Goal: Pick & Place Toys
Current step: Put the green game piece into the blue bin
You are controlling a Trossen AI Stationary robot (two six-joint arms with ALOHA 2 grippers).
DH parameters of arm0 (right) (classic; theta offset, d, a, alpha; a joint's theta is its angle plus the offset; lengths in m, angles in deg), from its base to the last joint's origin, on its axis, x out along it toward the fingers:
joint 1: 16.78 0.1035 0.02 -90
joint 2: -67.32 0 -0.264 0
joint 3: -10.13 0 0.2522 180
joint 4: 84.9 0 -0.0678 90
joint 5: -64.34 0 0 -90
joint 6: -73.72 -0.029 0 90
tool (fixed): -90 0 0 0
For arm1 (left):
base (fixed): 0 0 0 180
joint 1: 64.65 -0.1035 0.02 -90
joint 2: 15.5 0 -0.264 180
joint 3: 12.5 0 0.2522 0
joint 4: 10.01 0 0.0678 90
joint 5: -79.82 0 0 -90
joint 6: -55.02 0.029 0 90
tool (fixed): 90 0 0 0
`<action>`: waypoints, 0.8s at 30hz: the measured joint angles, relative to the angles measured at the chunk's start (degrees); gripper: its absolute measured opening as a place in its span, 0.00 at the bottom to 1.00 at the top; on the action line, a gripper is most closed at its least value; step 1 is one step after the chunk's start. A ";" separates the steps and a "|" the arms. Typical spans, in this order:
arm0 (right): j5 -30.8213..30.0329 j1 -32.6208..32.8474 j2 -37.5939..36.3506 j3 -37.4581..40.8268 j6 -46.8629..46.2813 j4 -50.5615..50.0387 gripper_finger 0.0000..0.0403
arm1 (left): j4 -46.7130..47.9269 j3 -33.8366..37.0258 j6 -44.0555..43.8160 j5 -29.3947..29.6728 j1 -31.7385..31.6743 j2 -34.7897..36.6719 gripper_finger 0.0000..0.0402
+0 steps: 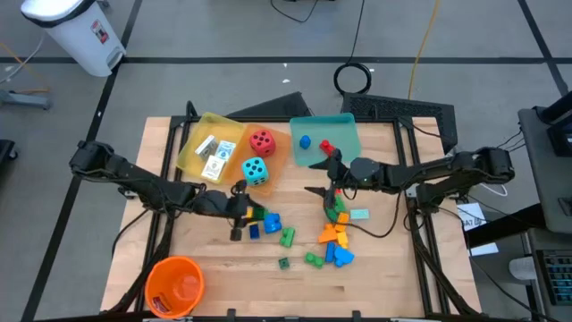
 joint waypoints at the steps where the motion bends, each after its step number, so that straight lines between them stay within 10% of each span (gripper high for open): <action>1: 0.00 0.36 0.84 0.00 0.62 1.07 0.77 | -2.12 -0.39 1.63 1.02 -0.37 -0.44 0.37; 12: 6.87 2.74 14.63 0.00 4.58 25.41 0.77 | -24.41 -1.34 9.93 3.04 -4.84 -11.36 0.40; 24: 8.92 3.73 25.43 -4.87 8.12 34.79 0.77 | -28.58 -1.36 9.59 2.93 -6.58 -13.95 0.40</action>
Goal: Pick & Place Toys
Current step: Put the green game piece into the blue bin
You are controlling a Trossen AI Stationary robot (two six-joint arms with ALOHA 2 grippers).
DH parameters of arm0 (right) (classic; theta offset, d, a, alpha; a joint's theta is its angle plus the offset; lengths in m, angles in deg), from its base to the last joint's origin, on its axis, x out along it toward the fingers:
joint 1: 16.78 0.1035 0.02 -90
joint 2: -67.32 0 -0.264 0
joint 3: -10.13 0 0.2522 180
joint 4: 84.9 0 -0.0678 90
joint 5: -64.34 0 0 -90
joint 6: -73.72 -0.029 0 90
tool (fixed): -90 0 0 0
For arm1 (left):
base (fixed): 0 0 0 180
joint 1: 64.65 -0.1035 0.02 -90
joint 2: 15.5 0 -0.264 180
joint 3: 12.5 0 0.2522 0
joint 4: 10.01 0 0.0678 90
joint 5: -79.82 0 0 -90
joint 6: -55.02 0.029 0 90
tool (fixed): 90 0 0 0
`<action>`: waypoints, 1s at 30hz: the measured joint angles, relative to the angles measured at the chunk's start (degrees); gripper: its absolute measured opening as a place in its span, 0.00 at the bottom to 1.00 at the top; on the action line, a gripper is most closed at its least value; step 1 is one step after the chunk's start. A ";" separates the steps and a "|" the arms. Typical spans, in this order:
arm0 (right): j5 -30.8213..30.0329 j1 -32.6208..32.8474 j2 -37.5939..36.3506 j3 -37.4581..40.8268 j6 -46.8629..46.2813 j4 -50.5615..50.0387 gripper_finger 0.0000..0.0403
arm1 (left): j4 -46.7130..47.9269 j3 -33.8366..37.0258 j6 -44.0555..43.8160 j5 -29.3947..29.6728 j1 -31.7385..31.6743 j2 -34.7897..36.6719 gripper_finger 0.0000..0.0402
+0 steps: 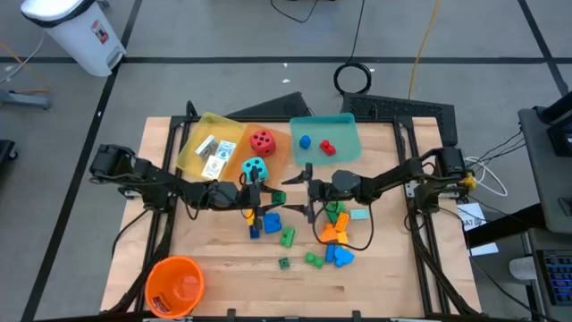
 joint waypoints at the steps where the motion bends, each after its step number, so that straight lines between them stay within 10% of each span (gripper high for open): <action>1: 0.01 0.07 0.24 -0.37 -0.15 -0.13 0.77 | -0.01 0.00 0.00 -0.04 0.00 0.00 0.40; 24: 0.46 0.34 0.57 -1.30 -1.76 -0.58 0.28 | 0.50 0.13 -0.92 -0.03 0.00 0.02 0.37; 30: 1.25 0.30 0.55 -1.36 -2.86 0.34 0.25 | 0.27 0.09 -3.33 -0.88 0.02 0.02 0.51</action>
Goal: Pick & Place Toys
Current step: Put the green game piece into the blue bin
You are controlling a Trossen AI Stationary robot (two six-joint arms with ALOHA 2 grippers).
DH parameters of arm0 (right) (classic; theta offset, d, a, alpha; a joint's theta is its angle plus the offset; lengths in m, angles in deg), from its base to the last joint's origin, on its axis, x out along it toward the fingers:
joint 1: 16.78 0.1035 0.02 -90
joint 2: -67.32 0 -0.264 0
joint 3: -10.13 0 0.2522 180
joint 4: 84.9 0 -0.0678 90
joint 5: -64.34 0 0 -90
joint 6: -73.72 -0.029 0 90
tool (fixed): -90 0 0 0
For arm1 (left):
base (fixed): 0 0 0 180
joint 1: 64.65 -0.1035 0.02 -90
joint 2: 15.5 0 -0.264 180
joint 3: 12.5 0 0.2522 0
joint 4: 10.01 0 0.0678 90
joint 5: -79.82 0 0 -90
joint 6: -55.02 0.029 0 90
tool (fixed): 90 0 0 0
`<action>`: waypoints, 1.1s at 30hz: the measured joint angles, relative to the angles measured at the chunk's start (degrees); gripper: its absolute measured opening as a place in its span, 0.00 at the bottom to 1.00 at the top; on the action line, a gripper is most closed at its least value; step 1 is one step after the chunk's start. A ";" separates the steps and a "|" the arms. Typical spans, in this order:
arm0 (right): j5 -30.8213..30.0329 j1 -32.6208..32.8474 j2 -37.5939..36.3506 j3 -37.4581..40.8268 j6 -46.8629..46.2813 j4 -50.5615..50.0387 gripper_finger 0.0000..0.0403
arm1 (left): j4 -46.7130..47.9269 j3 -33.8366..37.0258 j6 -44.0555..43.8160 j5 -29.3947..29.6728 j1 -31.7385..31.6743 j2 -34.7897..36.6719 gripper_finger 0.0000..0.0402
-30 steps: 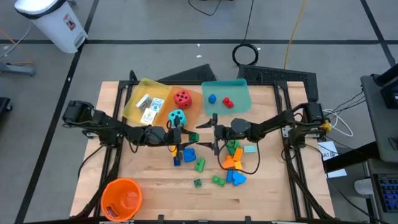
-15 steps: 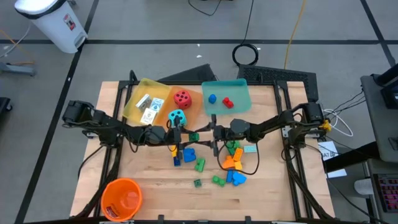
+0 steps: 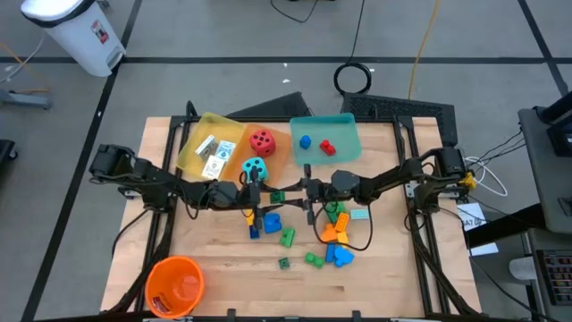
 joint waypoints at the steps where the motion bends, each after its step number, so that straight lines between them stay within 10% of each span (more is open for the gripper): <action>1: 0.00 0.00 0.00 0.00 -0.25 0.04 0.24 | -0.18 0.00 -0.98 -0.03 0.00 0.00 0.53; 15: -0.92 -0.13 -10.03 0.00 -1.46 -12.04 0.22 | -0.51 -0.07 -4.61 0.04 0.09 0.02 0.70; 25: -20.38 -1.78 -22.74 0.04 -0.28 -32.63 0.22 | -0.35 -0.07 -4.58 0.20 0.07 0.02 0.70; 33: -22.59 -11.65 -24.06 0.33 -1.47 -41.10 0.22 | -0.32 -0.07 -4.53 0.23 0.04 0.02 0.69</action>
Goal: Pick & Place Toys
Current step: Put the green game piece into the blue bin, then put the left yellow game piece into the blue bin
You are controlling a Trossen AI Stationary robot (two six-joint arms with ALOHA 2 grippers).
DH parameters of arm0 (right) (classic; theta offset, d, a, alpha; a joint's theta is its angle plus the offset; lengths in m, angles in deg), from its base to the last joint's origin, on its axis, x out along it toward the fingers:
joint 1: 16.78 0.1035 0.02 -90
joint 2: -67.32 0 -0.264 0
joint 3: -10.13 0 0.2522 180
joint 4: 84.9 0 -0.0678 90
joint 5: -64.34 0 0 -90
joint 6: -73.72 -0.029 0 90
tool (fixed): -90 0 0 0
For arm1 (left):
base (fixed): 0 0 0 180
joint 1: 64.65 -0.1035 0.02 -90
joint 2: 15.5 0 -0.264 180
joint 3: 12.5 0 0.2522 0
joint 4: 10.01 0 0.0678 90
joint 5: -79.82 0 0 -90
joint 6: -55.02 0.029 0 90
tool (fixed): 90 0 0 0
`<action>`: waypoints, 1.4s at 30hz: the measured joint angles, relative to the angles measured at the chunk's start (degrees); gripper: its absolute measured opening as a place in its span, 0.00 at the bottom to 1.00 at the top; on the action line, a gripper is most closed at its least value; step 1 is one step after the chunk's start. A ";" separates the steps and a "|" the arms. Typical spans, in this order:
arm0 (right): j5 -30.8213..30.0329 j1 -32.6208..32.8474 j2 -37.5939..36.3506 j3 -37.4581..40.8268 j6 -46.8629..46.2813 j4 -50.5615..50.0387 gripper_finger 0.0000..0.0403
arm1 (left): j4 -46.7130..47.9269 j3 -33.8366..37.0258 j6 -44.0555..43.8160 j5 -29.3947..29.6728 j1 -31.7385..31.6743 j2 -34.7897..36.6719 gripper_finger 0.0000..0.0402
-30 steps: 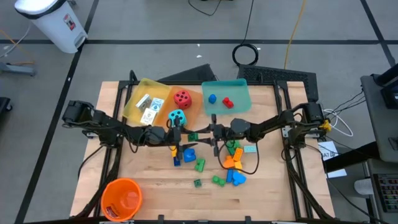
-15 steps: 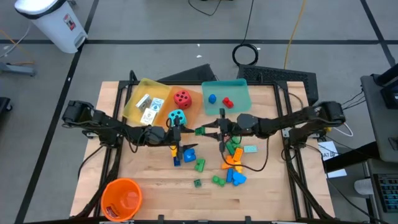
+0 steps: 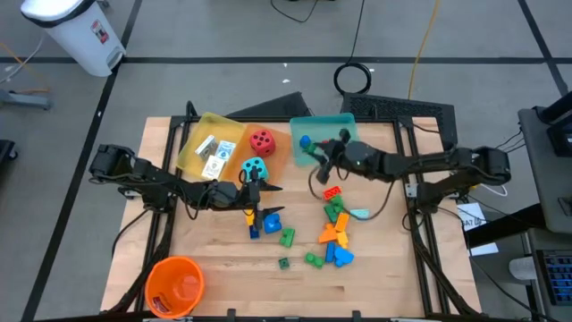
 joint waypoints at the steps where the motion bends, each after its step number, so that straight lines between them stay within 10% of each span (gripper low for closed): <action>1: 0.07 -1.57 0.36 0.53 -0.90 0.17 0.22 | 0.03 0.00 -0.01 0.00 0.00 0.00 0.70; 20: -0.12 -19.80 0.28 13.51 -10.11 2.17 0.26 | 0.38 0.00 0.32 0.26 -0.13 0.00 0.70; 42: 4.33 -15.80 -3.85 14.83 -5.82 5.29 0.76 | 0.51 0.00 -5.66 0.76 -0.11 0.00 0.70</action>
